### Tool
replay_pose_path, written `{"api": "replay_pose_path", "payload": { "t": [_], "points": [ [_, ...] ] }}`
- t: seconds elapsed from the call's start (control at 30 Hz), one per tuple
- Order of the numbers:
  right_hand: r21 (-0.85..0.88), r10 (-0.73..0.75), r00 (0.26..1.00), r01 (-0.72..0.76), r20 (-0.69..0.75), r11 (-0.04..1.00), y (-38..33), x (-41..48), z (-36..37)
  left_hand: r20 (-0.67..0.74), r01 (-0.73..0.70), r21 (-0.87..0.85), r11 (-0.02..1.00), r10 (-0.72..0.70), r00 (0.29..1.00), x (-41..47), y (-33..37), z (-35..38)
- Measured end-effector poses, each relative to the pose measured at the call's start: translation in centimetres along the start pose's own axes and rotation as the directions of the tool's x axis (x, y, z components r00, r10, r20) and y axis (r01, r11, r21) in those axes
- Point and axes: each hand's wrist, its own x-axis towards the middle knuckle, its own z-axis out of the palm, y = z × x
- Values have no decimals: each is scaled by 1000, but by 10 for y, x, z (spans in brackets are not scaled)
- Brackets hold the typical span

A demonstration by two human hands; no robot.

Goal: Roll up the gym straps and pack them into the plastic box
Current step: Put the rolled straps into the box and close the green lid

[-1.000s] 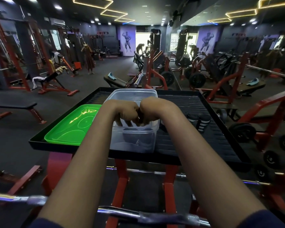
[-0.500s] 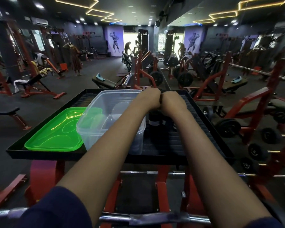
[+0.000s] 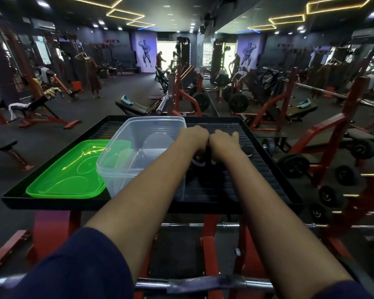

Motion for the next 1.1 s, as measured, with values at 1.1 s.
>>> {"api": "replay_pose_path", "payload": {
  "t": [1.1],
  "points": [
    [734, 282, 806, 254, -521, 630, -42, -11, -39, -626, -139, -652, 745, -426, 653, -55, -62, 1]
  ]
}}
